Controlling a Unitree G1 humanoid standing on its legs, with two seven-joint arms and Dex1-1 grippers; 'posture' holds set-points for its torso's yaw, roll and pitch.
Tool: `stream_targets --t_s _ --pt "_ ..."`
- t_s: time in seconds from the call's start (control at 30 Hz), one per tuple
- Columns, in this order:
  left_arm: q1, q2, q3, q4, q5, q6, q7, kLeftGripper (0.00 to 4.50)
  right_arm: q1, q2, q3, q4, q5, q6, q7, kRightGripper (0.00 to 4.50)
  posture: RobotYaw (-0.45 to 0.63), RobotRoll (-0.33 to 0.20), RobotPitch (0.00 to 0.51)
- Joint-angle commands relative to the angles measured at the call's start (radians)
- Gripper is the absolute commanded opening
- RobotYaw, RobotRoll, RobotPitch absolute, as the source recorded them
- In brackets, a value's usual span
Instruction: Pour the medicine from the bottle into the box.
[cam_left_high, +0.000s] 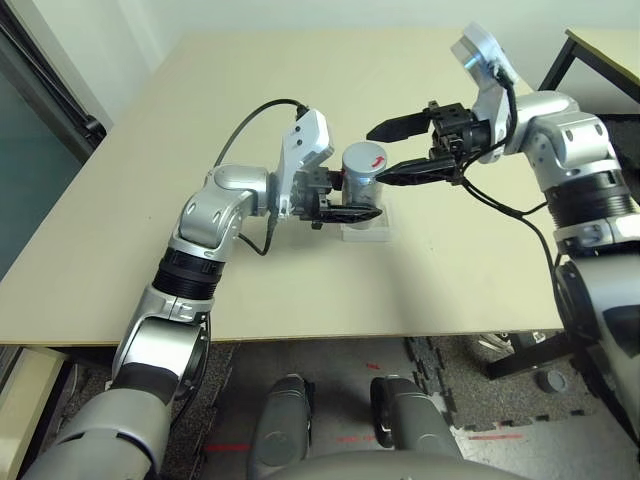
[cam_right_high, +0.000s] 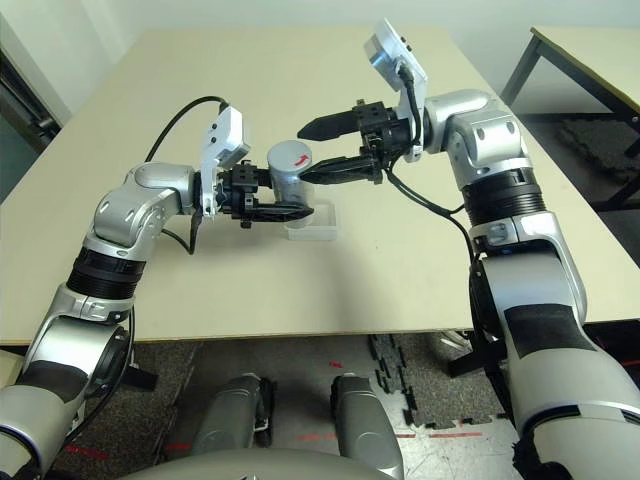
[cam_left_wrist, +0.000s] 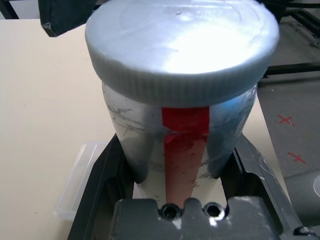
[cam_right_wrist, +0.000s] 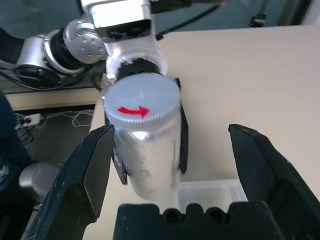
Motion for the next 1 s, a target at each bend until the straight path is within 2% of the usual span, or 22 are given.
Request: stream_targets --t_s 0.03,0.4,0.53,0.77,1.0 --pt "-0.011 0.006 -0.003 0.022 -0.015 -0.015 -0.011 2.50 0.024 -0.022 -0.031 -0.063 0.011 0.033 -0.018 4.50 0.07 0.000 0.107" --pt "-0.026 0.014 0.019 0.119 0.003 -0.074 0.010 2.50 0.116 -0.083 -0.069 -0.277 0.068 0.186 -0.083 4.50 0.06 0.000 0.102" --pt "-0.041 0.006 0.015 0.164 0.009 -0.105 0.012 2.50 0.123 -0.035 -0.071 -0.351 0.064 0.210 -0.192 4.50 0.06 0.000 0.100" --pt "-0.058 -0.013 0.004 0.219 0.017 -0.147 0.012 2.50 0.092 0.061 -0.052 -0.376 0.026 0.228 -0.380 4.50 0.05 0.000 0.098" --pt "-0.062 -0.025 -0.001 0.239 0.022 -0.161 0.008 2.50 0.082 0.108 -0.018 -0.394 0.003 0.217 -0.435 4.50 0.05 0.000 0.096"
